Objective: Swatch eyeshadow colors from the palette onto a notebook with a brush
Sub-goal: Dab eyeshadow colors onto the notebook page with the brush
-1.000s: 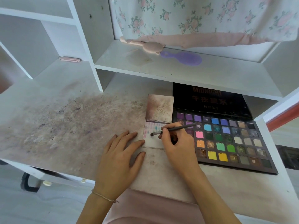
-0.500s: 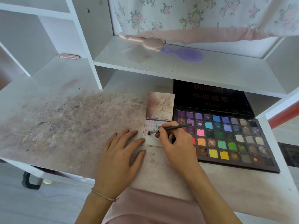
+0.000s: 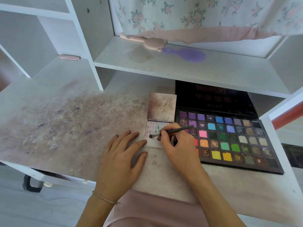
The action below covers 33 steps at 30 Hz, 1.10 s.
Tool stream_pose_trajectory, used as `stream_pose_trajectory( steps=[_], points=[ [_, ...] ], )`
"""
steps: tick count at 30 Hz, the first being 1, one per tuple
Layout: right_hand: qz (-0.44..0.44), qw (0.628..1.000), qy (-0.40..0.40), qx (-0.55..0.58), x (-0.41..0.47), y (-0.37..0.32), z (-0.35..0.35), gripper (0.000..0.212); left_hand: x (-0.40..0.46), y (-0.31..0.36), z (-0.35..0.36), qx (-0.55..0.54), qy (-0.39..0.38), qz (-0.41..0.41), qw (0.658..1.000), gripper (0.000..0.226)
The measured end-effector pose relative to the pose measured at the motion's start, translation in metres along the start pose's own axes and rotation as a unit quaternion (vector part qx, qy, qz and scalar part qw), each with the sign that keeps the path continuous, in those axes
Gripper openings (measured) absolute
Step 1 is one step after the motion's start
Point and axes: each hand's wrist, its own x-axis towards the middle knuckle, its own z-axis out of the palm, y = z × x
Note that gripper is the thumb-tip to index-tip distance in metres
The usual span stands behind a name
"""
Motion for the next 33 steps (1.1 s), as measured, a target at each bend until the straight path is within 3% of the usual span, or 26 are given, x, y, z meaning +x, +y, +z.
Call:
stream_pose_trajectory(
  steps=[20,27,33],
  points=[
    [-0.019,1.0,0.006,-0.005,0.0003,0.0025,0.0012,0.025,-0.0003,-0.0005,-0.0006,0.0,-0.001,0.001,1.0,0.039],
    [-0.062,0.99,0.1,0.084,-0.0021,0.0002,-0.0014,0.022,-0.0002,-0.0006,-0.0005,-0.004,-0.001,-0.004,1.0,0.039],
    [-0.071,0.984,0.129,0.101,-0.006,0.0008,-0.0067,0.026,-0.0007,-0.0019,0.0001,-0.014,0.0,-0.004,1.0,0.04]
  ],
)
